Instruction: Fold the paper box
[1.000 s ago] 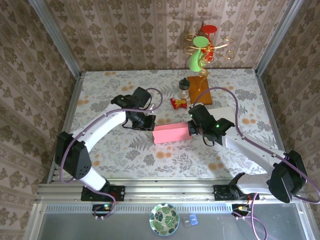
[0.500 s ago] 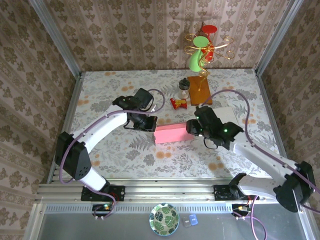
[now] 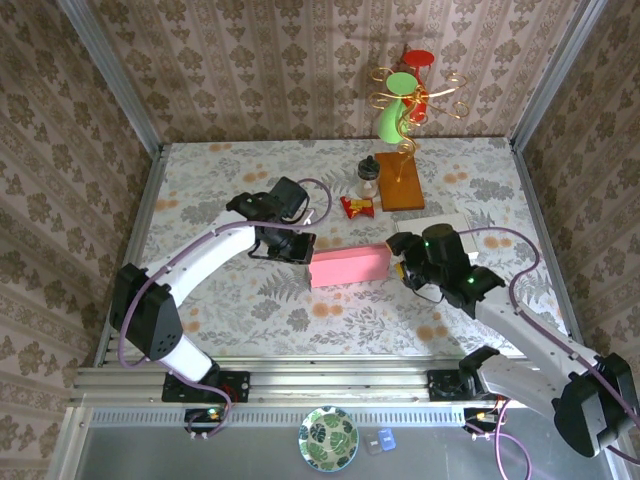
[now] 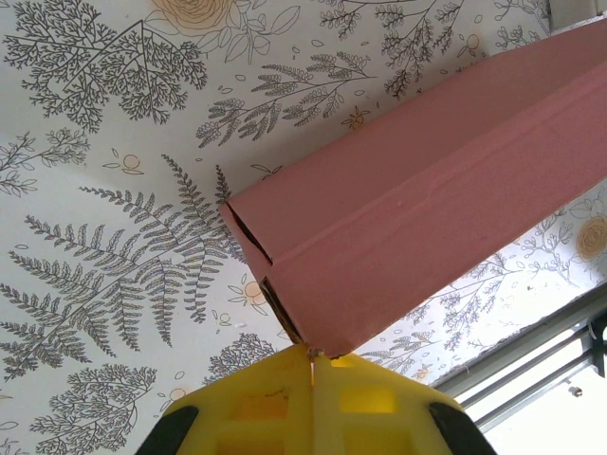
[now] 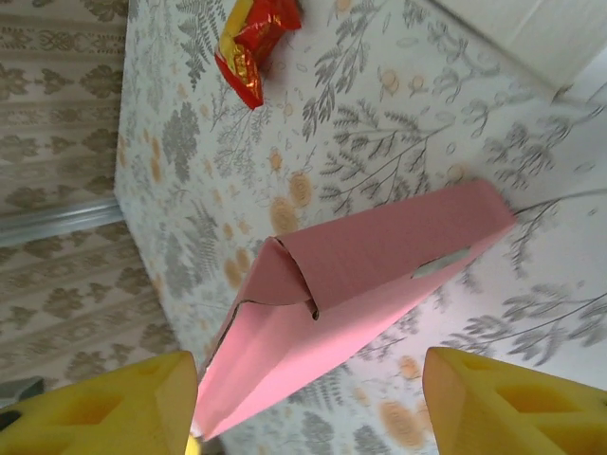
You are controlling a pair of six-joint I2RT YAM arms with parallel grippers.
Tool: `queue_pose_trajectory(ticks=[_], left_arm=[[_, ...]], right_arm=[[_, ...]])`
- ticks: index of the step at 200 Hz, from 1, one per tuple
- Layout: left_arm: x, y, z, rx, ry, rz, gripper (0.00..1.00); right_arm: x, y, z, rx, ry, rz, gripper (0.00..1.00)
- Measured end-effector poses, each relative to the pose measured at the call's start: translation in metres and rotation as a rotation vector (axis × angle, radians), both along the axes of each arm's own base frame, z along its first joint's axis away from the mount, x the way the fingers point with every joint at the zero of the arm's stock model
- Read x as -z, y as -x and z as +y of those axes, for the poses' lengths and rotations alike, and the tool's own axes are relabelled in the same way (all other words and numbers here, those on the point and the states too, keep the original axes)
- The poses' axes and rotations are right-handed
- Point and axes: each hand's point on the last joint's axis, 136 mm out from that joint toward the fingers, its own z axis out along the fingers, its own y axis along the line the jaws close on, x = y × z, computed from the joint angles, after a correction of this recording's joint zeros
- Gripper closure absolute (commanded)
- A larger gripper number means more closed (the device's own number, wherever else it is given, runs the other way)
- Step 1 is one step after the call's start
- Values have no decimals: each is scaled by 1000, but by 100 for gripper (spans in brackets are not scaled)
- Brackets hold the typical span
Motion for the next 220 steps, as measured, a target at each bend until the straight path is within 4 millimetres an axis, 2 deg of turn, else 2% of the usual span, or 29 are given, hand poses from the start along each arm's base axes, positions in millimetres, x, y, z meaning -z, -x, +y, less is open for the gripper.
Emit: queue_pose_trajectory(ticks=[25, 59, 101, 133, 167, 200, 220], left_arm=[[0, 1, -1, 5, -1, -1, 100], [0, 2, -1, 6, -2, -2, 100], [0, 1, -1, 6, -2, -2, 100], [0, 1, -1, 6, -2, -2, 100], [0, 1, -2, 6, -1, -3, 100], [-2, 0, -3, -17, 8, -1, 80], [-13, -2, -6, -68, 58, -9, 76]], right_arm=[[7, -2, 4, 28, -58, 22, 37], [0, -11, 4, 59, -111, -1, 39], [-2, -17, 6, 73, -139, -15, 49], [13, -16, 1, 88, -128, 15, 54], [13, -18, 0, 89, -130, 11, 61], [16, -19, 0, 84, -120, 12, 66], [17, -19, 0, 80, -112, 12, 66]])
